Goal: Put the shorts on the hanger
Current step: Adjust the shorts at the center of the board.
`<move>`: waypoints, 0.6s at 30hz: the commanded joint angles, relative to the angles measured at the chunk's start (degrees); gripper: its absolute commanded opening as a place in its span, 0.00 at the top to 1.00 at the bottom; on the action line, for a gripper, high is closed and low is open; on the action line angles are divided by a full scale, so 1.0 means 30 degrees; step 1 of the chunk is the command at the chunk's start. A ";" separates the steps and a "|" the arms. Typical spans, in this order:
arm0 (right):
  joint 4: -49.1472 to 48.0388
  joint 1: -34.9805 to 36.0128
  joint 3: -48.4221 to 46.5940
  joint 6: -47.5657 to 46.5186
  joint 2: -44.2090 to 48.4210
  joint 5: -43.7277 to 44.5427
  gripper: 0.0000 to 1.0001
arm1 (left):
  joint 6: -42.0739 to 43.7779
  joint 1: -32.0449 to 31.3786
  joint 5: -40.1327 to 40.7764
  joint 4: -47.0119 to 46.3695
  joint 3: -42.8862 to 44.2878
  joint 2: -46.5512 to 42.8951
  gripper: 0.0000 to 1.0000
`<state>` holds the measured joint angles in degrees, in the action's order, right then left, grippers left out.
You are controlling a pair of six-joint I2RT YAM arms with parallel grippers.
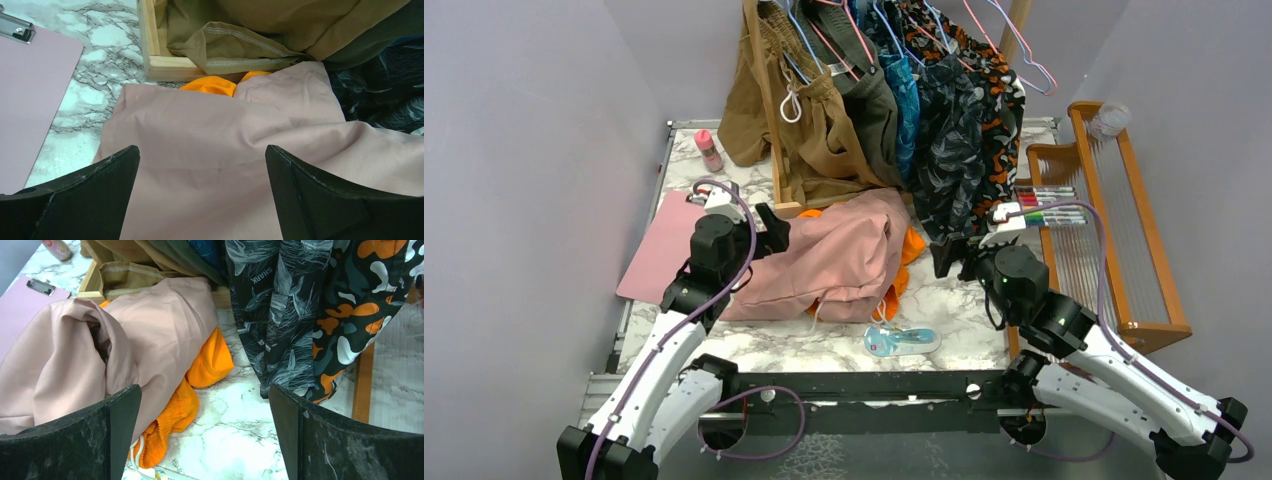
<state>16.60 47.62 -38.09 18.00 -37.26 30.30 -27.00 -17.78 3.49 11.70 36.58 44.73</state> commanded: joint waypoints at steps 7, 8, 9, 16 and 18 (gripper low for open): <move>-0.0401 0.0033 -0.0433 -0.1401 0.0682 -0.2153 0.00 | 0.0521 -0.0194 -0.0295 -0.0683 -0.0106 -0.1025 0.01; -0.0365 0.0036 -0.0474 -0.1356 0.0661 -0.2139 0.00 | 0.0646 -0.0196 -0.0640 -0.0837 -0.0157 -0.1144 0.01; -0.0299 0.0036 -0.0516 -0.1347 0.0556 -0.2060 0.00 | 0.0787 -0.0192 -0.1024 -0.0992 -0.0218 -0.1269 0.01; -0.0534 0.0036 -0.0745 -0.1124 -0.0494 -0.7115 0.00 | 0.1310 -0.0182 -0.2288 -0.1271 -0.0298 -0.1773 0.01; -0.1002 0.0022 -0.0925 -0.0589 -0.1349 -0.8904 0.00 | 0.1325 -0.0195 -0.2248 -0.1236 -0.0298 -0.1908 0.01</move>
<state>16.29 47.62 -38.74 14.96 -38.24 17.02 -24.32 -18.13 -0.82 10.17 36.14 40.38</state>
